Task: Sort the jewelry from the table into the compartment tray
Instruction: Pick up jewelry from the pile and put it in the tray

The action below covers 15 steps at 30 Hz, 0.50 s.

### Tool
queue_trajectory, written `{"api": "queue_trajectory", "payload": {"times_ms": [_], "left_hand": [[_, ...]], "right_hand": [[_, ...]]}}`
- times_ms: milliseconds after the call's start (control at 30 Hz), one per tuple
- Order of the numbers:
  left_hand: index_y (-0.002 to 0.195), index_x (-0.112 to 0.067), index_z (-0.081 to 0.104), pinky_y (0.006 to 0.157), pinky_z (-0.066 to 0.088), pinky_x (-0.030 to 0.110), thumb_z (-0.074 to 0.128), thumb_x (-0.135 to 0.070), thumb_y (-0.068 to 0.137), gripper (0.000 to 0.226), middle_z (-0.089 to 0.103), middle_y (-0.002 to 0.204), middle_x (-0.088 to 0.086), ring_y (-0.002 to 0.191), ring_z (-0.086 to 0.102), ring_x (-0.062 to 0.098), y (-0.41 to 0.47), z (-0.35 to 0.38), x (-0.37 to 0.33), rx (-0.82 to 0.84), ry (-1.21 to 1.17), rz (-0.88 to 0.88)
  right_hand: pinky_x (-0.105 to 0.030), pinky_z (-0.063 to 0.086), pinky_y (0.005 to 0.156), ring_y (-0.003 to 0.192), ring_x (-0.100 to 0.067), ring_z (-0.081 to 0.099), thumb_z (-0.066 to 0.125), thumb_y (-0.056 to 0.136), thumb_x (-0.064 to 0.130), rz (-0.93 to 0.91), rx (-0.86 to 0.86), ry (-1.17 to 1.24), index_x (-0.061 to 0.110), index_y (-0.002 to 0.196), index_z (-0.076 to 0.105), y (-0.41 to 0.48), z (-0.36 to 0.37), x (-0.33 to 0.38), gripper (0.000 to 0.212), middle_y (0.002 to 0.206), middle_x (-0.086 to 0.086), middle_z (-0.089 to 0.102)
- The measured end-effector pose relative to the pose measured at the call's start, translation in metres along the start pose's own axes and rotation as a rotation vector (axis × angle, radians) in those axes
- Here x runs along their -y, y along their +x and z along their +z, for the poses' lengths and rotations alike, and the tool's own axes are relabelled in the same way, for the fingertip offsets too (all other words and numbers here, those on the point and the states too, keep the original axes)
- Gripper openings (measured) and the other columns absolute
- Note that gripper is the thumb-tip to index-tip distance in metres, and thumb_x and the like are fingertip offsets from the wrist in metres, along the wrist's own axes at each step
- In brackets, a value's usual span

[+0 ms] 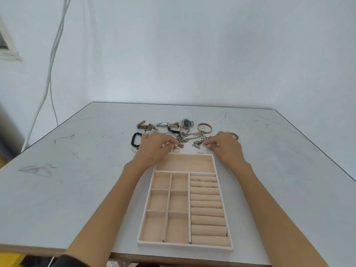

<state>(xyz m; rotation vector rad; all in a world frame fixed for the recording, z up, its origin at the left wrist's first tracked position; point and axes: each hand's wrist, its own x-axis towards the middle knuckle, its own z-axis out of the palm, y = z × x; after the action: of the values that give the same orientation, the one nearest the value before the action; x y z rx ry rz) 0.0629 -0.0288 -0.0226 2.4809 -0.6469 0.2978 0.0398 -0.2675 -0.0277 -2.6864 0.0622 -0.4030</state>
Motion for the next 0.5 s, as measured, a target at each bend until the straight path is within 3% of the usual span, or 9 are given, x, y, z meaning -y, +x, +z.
{"api": "queue_trajectory", "payload": {"times_ms": [100, 233, 300, 400, 500], "left_hand": [[0.097, -0.039, 0.069, 0.086, 0.021, 0.032, 0.059, -0.03, 0.091, 0.015, 0.066, 0.101, -0.019, 0.106, 0.051, 0.012, 0.011, -0.001, -0.003, 0.088, 0.1, 0.009], [0.097, -0.038, 0.071, 0.105, 0.022, 0.043, 0.065, -0.036, 0.087, 0.012, 0.066, 0.101, -0.019, 0.106, 0.05, 0.011, 0.021, -0.003, -0.01, 0.149, 0.198, -0.01], [0.097, -0.038, 0.071, 0.107, 0.021, 0.044, 0.065, -0.034, 0.086, 0.013, 0.067, 0.103, -0.017, 0.104, 0.051, 0.01, 0.024, -0.005, -0.014, 0.16, 0.267, 0.006], [0.097, -0.036, 0.07, 0.093, 0.021, 0.033, 0.067, -0.03, 0.085, 0.013, 0.069, 0.099, -0.017, 0.101, 0.053, 0.008, 0.028, -0.006, -0.016, 0.181, 0.299, 0.037], [0.1, -0.033, 0.069, 0.086, 0.019, 0.031, 0.067, -0.03, 0.085, 0.015, 0.068, 0.099, -0.017, 0.098, 0.052, 0.006, 0.03, -0.002, -0.02, 0.18, 0.28, 0.058]], "right_hand": [[-0.033, 0.043, 0.081, 0.11, -0.021, 0.05, 0.051, 0.096, 0.018, -0.001, -0.017, -0.035, 0.026, 0.107, 0.072, 0.001, 0.002, -0.003, 0.025, 0.107, -0.002, 0.061], [-0.034, 0.043, 0.083, 0.111, -0.02, 0.05, 0.05, 0.095, 0.014, -0.001, -0.019, 0.01, 0.025, 0.111, 0.07, 0.0, -0.001, -0.006, 0.028, 0.106, 0.0, 0.064], [-0.031, 0.041, 0.081, 0.109, -0.016, 0.051, 0.058, 0.091, 0.017, 0.001, -0.008, 0.047, 0.027, 0.107, 0.071, 0.0, -0.003, -0.007, 0.022, 0.105, 0.004, 0.066], [-0.028, 0.037, 0.079, 0.106, -0.013, 0.051, 0.066, 0.087, 0.023, 0.005, 0.005, 0.051, 0.027, 0.1, 0.071, -0.001, -0.006, -0.003, 0.015, 0.102, 0.007, 0.066], [-0.031, 0.039, 0.082, 0.106, -0.017, 0.051, 0.06, 0.09, 0.019, -0.032, 0.012, -0.056, 0.028, 0.103, 0.07, -0.001, -0.006, 0.002, 0.018, 0.102, 0.004, 0.065]]}}
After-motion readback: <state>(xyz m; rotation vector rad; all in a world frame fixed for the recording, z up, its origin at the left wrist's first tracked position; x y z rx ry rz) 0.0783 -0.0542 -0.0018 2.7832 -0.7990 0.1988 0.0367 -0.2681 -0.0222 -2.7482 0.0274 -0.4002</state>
